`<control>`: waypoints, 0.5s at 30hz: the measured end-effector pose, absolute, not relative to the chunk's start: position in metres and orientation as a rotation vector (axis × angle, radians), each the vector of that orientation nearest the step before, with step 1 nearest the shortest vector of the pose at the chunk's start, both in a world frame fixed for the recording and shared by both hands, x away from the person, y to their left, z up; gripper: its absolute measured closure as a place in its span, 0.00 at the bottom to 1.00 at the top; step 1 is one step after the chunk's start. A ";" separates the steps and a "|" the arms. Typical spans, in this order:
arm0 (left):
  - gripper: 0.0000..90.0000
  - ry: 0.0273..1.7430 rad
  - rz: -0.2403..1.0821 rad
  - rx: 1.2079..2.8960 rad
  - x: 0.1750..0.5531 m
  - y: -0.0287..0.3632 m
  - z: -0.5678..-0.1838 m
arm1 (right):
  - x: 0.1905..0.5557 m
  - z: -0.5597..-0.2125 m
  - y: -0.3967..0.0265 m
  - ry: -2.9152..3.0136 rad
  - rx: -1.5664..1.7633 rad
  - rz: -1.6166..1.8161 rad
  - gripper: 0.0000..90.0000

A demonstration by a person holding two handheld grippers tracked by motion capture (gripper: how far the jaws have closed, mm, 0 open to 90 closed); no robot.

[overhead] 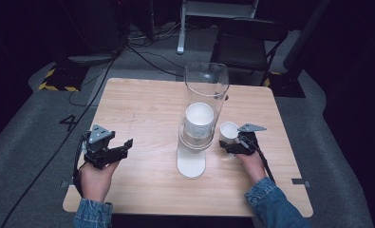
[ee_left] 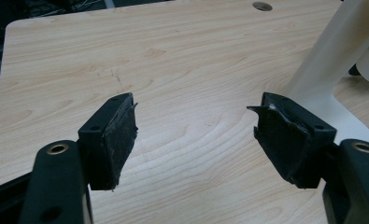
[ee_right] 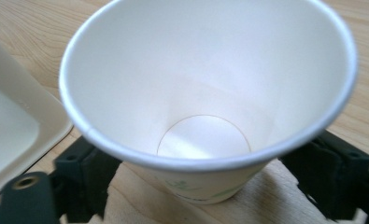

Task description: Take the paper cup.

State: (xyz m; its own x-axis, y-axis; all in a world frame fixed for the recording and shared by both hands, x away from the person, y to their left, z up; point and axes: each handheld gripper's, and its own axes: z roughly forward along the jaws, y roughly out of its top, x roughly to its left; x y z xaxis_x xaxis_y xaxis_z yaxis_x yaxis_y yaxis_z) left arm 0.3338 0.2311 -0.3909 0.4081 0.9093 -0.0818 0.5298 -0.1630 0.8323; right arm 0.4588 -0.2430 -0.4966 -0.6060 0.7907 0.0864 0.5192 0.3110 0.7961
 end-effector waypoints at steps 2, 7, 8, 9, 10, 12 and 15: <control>0.32 1.244 0.568 1.823 0.334 0.231 -0.391 | 0.459 -0.491 -0.243 2.287 1.197 1.159 0.12; 0.32 1.239 0.569 1.828 0.334 0.232 -0.390 | 0.453 -0.473 -0.247 2.298 1.193 1.177 0.06; 0.32 1.244 0.565 1.824 0.333 0.231 -0.390 | 0.450 -0.469 -0.249 2.294 1.187 1.193 0.06; 0.32 1.244 0.564 1.825 0.333 0.231 -0.390 | 0.448 -0.465 -0.250 2.285 1.176 1.208 0.06; 0.32 1.235 0.568 1.830 0.333 0.231 -0.389 | 0.446 -0.460 -0.252 2.274 1.165 1.225 0.06; 0.32 1.232 0.568 1.830 0.332 0.230 -0.389 | 0.442 -0.451 -0.256 2.263 1.154 1.233 0.05; 0.32 1.226 0.565 1.830 0.332 0.229 -0.387 | 0.436 -0.431 -0.264 2.234 1.124 1.265 0.05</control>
